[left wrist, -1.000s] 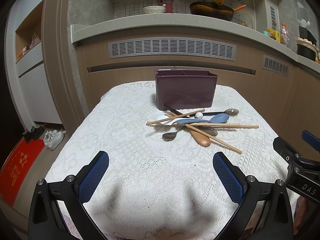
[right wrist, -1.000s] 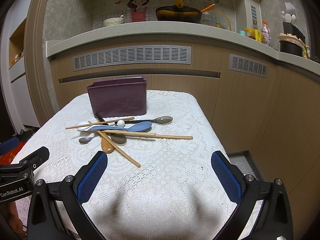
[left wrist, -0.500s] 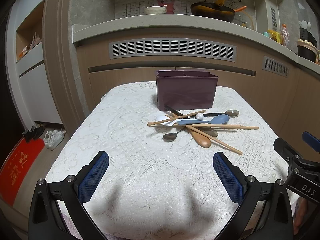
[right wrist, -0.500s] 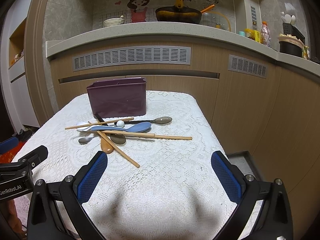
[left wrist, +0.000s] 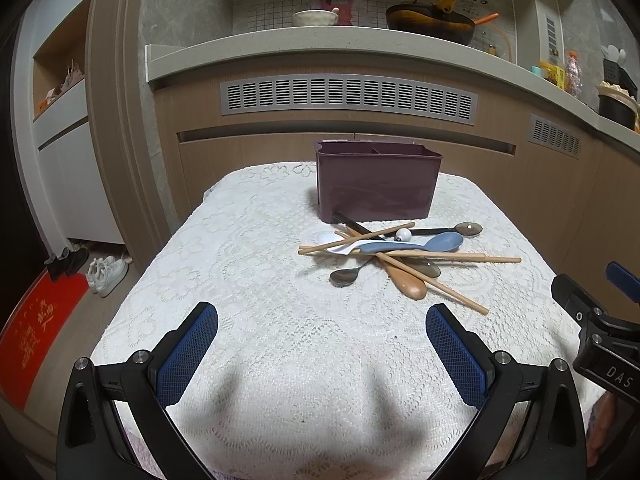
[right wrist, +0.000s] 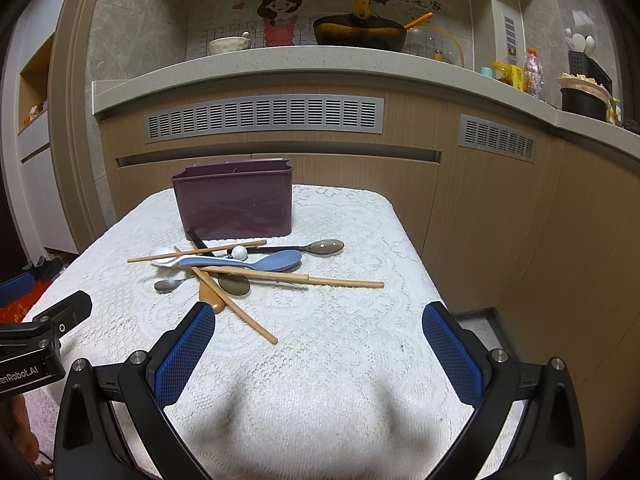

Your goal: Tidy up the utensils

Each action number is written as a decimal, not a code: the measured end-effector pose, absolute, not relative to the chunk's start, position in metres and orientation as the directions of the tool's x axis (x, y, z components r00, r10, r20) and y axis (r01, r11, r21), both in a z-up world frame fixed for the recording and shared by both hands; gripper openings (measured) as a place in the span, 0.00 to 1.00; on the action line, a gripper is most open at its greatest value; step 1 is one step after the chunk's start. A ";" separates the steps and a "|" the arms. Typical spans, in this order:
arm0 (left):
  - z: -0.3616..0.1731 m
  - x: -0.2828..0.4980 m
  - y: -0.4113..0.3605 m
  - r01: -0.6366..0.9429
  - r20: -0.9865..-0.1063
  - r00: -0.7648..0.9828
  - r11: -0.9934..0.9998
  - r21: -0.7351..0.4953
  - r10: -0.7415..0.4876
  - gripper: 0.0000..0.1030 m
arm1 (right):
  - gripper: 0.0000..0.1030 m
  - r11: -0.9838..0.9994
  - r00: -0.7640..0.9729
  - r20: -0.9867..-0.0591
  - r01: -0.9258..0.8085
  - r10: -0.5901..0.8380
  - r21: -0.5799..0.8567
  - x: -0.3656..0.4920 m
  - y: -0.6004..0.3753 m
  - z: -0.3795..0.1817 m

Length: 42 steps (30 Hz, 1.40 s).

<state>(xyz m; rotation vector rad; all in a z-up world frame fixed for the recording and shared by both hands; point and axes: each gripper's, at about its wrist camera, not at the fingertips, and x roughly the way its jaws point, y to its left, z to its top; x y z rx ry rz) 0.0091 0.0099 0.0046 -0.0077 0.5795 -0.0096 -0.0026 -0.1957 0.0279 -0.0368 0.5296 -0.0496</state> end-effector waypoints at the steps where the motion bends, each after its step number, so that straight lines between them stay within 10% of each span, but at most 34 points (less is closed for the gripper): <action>1: 0.005 0.011 0.010 0.004 -0.548 0.837 1.000 -0.012 -0.010 1.00 | 1.00 0.998 0.862 -0.504 0.035 -0.056 -0.051 0.000 -0.196 0.029; 21: -0.001 0.135 0.008 0.120 -0.614 0.786 0.992 0.033 -0.075 1.00 | 0.99 0.989 0.821 -0.570 -0.070 -0.015 -0.127 0.115 -0.181 0.021; 31: -0.013 0.168 0.032 0.185 -0.622 0.777 0.979 0.082 -0.095 1.00 | 0.62 0.974 0.683 -0.724 -0.213 0.098 -0.069 0.178 -0.150 -0.009; 42: -0.009 0.183 0.006 0.454 -0.621 0.720 0.887 0.086 -0.309 0.99 | 0.55 0.981 0.671 -0.741 -0.144 0.002 -0.128 0.190 -0.168 -0.018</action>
